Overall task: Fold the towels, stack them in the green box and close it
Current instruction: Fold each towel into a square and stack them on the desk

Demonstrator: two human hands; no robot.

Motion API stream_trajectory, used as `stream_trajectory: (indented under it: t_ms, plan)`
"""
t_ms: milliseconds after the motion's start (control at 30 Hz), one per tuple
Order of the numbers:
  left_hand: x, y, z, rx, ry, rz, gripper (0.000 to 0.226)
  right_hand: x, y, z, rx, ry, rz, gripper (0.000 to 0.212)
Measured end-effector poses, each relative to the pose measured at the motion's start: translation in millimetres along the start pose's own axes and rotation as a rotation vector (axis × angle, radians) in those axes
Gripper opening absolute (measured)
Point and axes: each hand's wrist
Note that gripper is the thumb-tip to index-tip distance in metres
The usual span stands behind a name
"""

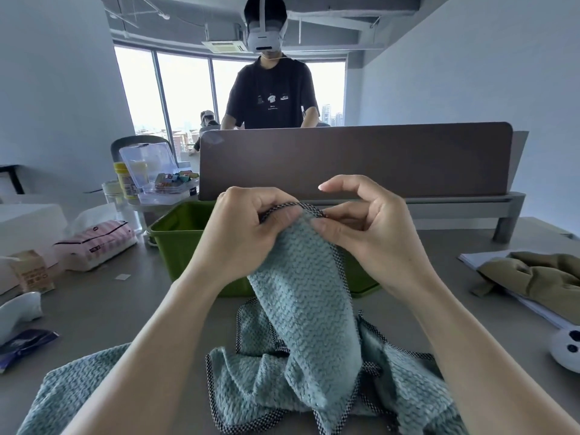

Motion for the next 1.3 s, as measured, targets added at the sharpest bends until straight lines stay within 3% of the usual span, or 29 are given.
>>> stream_trajectory:
  t_ms: [133,333,567,1000,1100,1233,1300]
  plan:
    - [-3,-12,-3,-0.045,0.081,0.009,0.013,-6,9,-4,0.153,-0.22,0.064,0.044]
    - [-2,-20,-2,-0.093,-0.078,0.09,0.015,-5,18,-7,-0.006,-0.099,0.213,0.032]
    - [-1,-22,-4,-0.067,0.078,0.066,0.008,-4,26,-6,-0.066,-0.129,0.247,0.03]
    - [-8,-25,-8,-0.034,0.237,0.076,0.019,-5,30,-6,0.111,-0.517,0.292,0.019]
    - [-15,-32,-10,-0.049,0.311,0.044,0.021,-13,30,-9,0.117,-0.492,0.259,0.007]
    - [-23,-48,-13,-0.11,0.404,0.067,0.018,-29,31,-14,0.111,-0.381,0.282,0.015]
    - [-23,-53,-14,-0.135,0.421,0.08,0.015,-37,34,-16,0.086,-0.322,0.315,0.028]
Point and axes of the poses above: each hand's wrist, its own z-axis away from the middle knuckle, its own x-axis out of the palm, y = z × x, and after that the axes turned 6 degrees about y, right-handed
